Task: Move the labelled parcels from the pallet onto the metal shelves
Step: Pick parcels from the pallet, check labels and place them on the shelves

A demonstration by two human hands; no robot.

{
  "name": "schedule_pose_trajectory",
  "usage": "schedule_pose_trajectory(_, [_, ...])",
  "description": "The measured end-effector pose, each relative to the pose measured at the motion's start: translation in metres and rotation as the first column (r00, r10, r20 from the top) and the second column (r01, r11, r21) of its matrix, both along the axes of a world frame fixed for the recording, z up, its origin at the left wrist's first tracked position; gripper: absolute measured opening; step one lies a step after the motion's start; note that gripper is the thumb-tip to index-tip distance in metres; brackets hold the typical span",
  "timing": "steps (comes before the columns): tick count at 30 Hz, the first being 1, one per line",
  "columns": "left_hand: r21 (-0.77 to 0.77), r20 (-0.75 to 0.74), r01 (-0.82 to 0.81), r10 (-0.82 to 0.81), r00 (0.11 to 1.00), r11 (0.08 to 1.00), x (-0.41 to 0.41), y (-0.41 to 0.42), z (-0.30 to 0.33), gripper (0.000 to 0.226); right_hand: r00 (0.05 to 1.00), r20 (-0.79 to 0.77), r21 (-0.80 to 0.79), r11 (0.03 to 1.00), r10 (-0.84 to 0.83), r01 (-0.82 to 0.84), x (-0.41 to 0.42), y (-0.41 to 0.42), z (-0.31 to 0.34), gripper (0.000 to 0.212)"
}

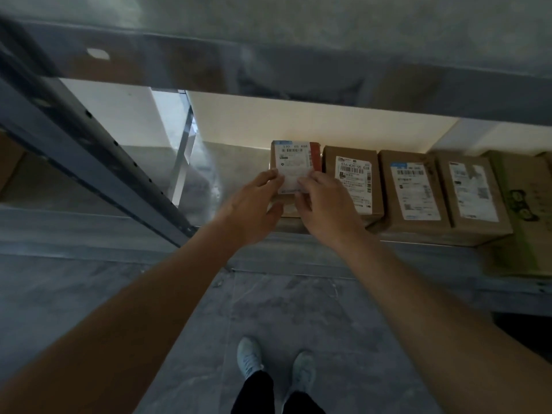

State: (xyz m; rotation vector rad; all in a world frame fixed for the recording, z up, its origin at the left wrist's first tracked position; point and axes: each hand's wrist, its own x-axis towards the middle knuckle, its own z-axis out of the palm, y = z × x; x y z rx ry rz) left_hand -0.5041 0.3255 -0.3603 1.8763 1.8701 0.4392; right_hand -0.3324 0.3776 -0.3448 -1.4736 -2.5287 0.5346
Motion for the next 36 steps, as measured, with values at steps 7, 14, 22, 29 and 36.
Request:
schedule_pose_trajectory(7, [0.077, 0.058, -0.056, 0.051, 0.997, 0.995, 0.008, -0.024, 0.003, 0.037, 0.998, -0.056, 0.035, 0.999, 0.004, -0.002, -0.008, -0.018, -0.007, 0.027])
schedule_pose_trajectory(14, [0.074, -0.006, -0.037, 0.038, 0.999, 0.997, -0.013, -0.030, -0.008, 0.047, 0.998, -0.062, -0.031, 0.999, 0.004, -0.006, -0.013, -0.026, -0.015, 0.044])
schedule_pose_trajectory(22, [0.068, 0.083, -0.041, 0.036, 0.996, 0.997, -0.011, -0.030, -0.019, 0.051, 0.992, -0.121, -0.119, 0.993, -0.018, 0.003, -0.018, -0.034, -0.022, 0.056])
schedule_pose_trajectory(29, [0.124, 0.013, -0.045, 0.043, 0.999, 0.991, 0.002, -0.043, 0.015, 0.051, 0.984, -0.176, -0.066, 0.998, 0.004, -0.016, -0.004, -0.045, 0.007, 0.058])
schedule_pose_trajectory(36, [0.203, -0.037, -0.074, 0.083, 0.996, 0.976, 0.027, -0.073, 0.064, 0.051, 0.971, -0.225, 0.011, 0.997, 0.077, -0.077, 0.022, -0.068, 0.057, 0.060])
